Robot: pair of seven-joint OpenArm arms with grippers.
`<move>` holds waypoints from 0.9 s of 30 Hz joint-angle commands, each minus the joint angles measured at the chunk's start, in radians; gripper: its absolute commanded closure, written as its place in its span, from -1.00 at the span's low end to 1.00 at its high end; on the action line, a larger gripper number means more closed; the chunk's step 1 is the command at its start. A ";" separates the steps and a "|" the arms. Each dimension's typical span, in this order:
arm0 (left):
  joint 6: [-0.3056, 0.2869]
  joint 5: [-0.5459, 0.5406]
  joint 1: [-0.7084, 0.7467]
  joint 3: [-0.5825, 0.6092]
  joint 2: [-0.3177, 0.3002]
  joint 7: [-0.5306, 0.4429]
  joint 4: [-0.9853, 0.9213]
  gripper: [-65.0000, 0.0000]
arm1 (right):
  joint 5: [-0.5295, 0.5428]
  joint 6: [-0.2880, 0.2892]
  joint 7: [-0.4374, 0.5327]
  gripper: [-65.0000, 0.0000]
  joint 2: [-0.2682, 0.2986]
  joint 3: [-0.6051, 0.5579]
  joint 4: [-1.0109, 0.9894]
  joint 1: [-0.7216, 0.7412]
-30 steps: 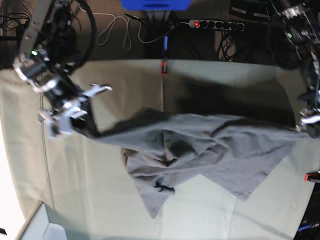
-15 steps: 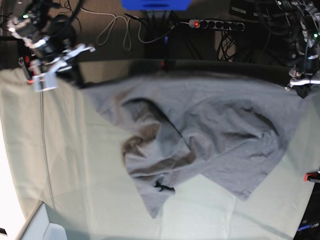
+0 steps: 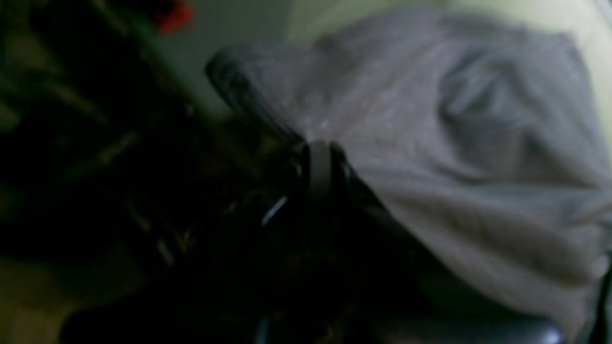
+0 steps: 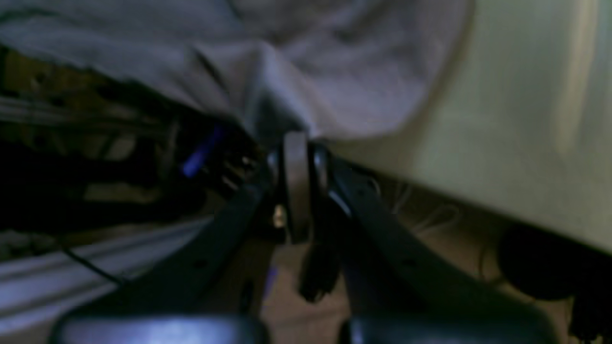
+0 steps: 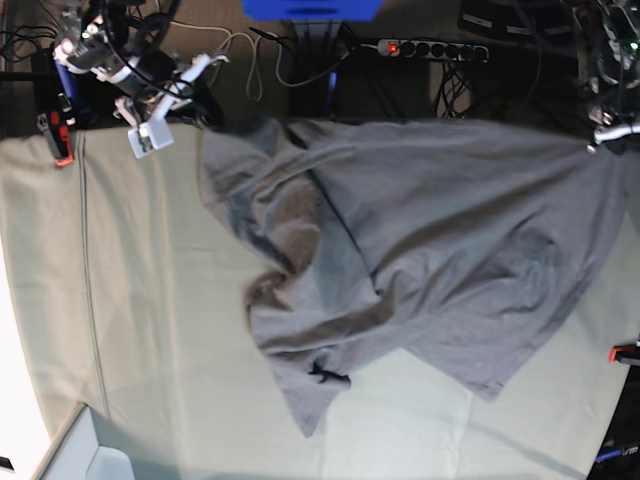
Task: Layout the t-shirt on the table in an organized manner, then fold the t-shirt properly
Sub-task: 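Pull the lifted shirt edge back with the right gripper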
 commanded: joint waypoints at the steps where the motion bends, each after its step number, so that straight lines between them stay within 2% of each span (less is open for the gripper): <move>1: -0.003 -0.003 -0.002 -0.007 -0.012 -0.029 0.008 0.99 | 0.025 0.016 0.028 1.00 0.008 0.002 0.017 0.000; 9: -0.003 -0.003 -0.075 -0.011 -0.014 -0.023 -0.089 0.99 | 0.025 0.016 0.067 1.00 0.010 0.002 0.017 -0.003; 19: -0.003 -0.003 -0.075 -0.011 -0.017 -0.029 -0.078 0.99 | 0.025 0.016 0.070 1.00 0.010 0.003 0.023 0.004; 25: -0.003 -0.003 -0.078 -0.004 -0.018 -0.031 0.019 0.99 | 0.027 0.016 0.067 1.00 0.007 0.028 0.031 0.066; 27: -0.003 0.004 -0.129 0.006 -0.018 -0.021 0.054 0.99 | 0.027 0.016 0.059 1.00 0.008 0.037 0.033 0.116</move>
